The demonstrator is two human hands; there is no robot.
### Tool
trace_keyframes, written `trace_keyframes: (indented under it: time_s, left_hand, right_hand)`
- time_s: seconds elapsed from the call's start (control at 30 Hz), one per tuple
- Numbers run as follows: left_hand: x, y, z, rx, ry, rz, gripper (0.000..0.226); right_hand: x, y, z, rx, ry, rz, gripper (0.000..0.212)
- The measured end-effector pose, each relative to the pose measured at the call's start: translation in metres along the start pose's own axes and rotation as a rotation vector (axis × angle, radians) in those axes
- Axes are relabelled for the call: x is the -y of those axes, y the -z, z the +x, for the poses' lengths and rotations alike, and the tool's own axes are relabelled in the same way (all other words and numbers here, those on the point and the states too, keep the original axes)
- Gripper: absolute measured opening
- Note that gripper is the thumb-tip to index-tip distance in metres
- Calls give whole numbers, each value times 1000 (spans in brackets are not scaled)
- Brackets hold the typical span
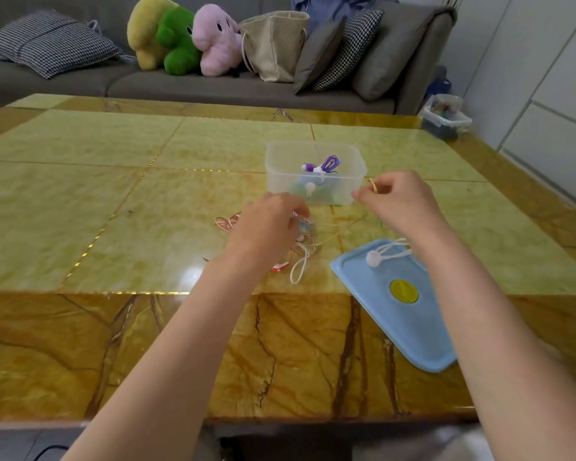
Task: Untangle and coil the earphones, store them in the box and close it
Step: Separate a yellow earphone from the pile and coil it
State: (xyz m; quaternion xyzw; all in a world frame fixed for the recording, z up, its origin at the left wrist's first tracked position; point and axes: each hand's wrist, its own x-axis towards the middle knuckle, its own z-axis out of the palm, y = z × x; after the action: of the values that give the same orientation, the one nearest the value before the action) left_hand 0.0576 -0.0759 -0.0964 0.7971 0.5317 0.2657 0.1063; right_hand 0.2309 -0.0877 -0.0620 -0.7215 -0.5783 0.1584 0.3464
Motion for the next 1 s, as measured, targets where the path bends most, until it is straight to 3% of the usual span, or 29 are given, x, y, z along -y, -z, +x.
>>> trace_keyframes:
  time_s: [0.1,0.3,0.37,0.43,0.5,0.57,0.63,0.77,0.87,1.0]
  left_hand:
    - [1,-11,-1,190,18,203,35]
    - [10,-9,-2,86,173,316,23]
    - [10,-8,-3,115,205,287,25]
    - [8,-8,-2,146,208,273,29]
    - [7,-7,-2,175,202,262,38]
    - [5,-5,-3,213,195,236,52]
    - [5,-2,-5,251,177,197,64]
    - [8,10,-4,199,193,20,72]
    - [8,20,-2,105,203,-64,68]
    - [3,27,-2,-76,202,-35,65]
  right_hand:
    - [-1,4,2,-131,41,51,35]
    - [-11,-7,9,38,-21,-286,16]
    - [-7,-10,8,-5,39,-348,30]
    - [3,-12,2,-61,219,-324,35]
    - [12,-17,-7,104,348,-228,36]
    - [14,-30,-16,365,352,-235,35]
    - [12,-40,-19,423,362,-353,24]
    - [11,-37,-14,252,339,-220,21]
    - [12,-32,-8,18,308,-96,24]
    - [13,-23,-3,-240,215,43,23]
